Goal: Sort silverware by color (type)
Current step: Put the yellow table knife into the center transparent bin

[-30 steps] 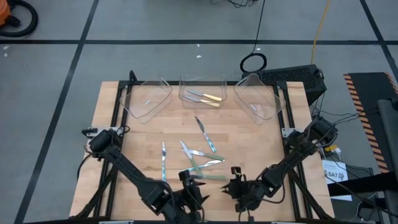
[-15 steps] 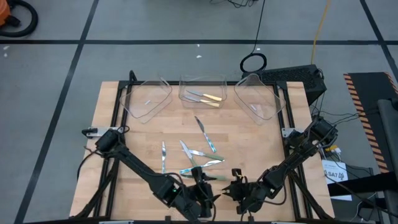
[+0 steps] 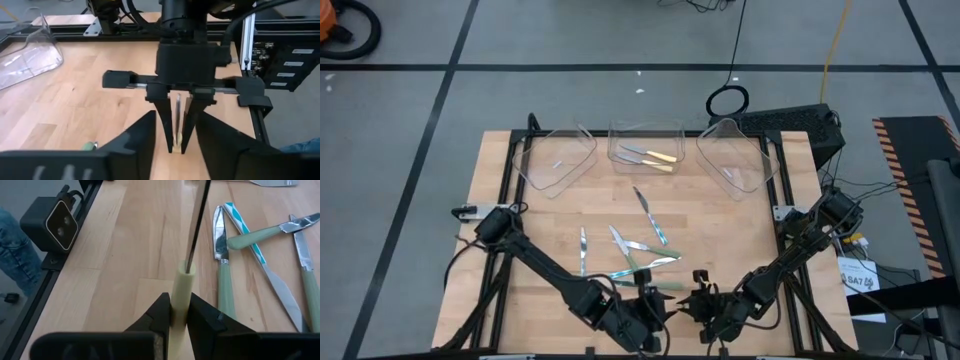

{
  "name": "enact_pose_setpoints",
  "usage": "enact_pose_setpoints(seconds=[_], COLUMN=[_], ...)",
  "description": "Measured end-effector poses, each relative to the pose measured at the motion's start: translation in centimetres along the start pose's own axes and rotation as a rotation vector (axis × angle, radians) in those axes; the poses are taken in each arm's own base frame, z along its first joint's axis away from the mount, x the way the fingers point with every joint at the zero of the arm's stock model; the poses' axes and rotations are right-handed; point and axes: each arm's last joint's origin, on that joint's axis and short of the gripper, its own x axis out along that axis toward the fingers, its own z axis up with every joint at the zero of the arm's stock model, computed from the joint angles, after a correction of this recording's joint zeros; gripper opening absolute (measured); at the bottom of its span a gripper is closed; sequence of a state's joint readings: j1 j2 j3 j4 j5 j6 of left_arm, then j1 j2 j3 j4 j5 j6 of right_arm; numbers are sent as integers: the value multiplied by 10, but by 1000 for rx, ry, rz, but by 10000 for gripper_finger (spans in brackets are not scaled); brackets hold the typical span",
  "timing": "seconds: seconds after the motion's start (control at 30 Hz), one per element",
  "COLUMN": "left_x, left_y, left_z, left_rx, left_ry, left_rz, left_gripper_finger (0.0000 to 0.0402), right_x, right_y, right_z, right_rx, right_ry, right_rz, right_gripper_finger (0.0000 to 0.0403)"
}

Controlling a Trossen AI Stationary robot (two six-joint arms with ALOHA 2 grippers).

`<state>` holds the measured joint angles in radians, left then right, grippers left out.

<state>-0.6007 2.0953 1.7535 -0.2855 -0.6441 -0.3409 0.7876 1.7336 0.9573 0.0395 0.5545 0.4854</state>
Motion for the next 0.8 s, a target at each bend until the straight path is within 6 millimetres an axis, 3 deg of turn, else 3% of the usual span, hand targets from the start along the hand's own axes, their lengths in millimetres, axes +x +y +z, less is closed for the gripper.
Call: enact_pose_setpoints(seconds=[0.3,0.53,0.8], left_x=[1,1,-22], left_y=[1,1,15], left_z=[0,1,28], left_rx=[14,83,142], left_ry=[3,0,-62], left_rz=[-5,-6,-3], left_gripper_finger=[16,10,9], right_x=[0,-2,-33], right_y=[-1,-2,-15], right_z=[0,2,19], right_rx=[-3,8,22], right_ry=[-10,-22,-35], right_rz=[-21,-43,-72], right_gripper_finger=[42,69,143])
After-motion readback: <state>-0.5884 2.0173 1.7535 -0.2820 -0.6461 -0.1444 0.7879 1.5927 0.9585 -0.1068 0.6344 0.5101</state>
